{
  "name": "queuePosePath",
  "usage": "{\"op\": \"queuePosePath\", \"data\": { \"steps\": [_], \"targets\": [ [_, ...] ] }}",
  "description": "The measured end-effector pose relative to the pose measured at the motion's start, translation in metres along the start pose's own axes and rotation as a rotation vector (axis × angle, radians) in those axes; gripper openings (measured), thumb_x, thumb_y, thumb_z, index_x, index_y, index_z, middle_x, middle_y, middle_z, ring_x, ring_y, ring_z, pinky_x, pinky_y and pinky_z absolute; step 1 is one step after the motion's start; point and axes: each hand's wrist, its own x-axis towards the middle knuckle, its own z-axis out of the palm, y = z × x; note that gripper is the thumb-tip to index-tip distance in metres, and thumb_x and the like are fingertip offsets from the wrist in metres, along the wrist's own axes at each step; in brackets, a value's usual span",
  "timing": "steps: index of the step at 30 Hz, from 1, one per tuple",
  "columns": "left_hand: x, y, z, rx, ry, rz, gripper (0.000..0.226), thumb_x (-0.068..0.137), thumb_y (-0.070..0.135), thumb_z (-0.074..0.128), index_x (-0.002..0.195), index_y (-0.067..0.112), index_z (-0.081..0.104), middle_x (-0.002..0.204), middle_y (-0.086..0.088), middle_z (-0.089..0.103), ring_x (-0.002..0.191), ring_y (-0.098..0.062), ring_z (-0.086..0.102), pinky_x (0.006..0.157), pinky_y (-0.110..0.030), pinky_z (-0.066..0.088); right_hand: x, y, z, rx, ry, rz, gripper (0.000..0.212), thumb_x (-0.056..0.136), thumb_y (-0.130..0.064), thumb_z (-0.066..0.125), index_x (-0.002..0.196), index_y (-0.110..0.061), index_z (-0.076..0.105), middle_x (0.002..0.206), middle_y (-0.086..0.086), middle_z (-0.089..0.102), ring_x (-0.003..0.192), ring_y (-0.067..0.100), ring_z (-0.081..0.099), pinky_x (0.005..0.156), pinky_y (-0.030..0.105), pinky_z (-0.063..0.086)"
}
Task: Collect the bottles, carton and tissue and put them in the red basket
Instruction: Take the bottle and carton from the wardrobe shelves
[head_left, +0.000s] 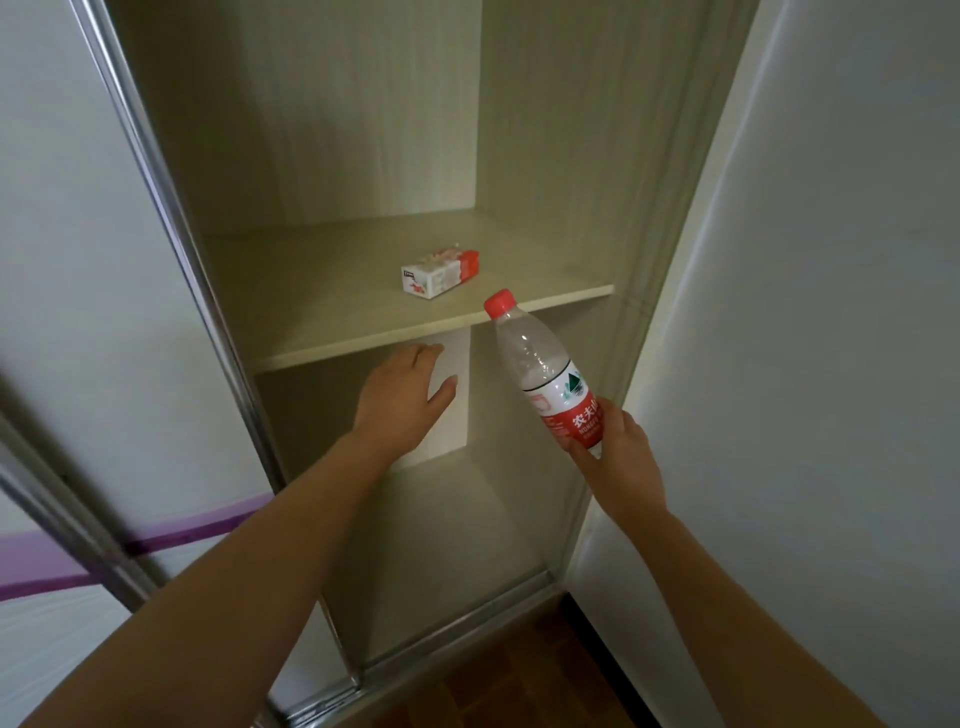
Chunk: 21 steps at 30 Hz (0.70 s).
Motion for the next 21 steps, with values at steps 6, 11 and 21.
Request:
{"op": "queuePosePath", "data": {
  "steps": [6,11,21],
  "targets": [
    [0.028,-0.012,-0.013,0.018,0.022,-0.026,0.051,0.094,0.033,0.045,0.139,0.011,0.038,0.144,-0.012,0.038,0.130,-0.028,0.040,0.105,-0.039,0.035,0.019,-0.011,0.002,0.033,0.016,0.025,0.062,0.082,-0.037,0.064,0.133,-0.015,0.037,0.128,0.008,0.051,0.115,0.024,0.051,0.096,0.037,0.044],
    [0.080,-0.027,-0.010,0.006,0.008,-0.069,0.054,0.090,0.030,0.053,0.137,0.009,0.039,0.145,-0.017,0.035,0.131,-0.032,0.037,0.105,-0.039,0.033,0.044,-0.015,0.011,0.028,0.058,0.058,0.063,0.080,-0.038,0.065,0.132,-0.014,0.038,0.127,0.009,0.052,0.113,0.025,0.053,0.097,0.038,0.046],
    [0.176,-0.055,0.027,-0.127,-0.080,-0.250,0.070,0.086,0.034,0.060,0.144,0.012,0.027,0.152,-0.022,0.019,0.139,-0.037,0.023,0.112,-0.042,0.024,0.098,-0.013,0.031,-0.015,0.076,0.125,0.063,0.080,-0.038,0.065,0.133,-0.016,0.038,0.128,0.006,0.053,0.114,0.022,0.053,0.098,0.036,0.047]
  ]
}}
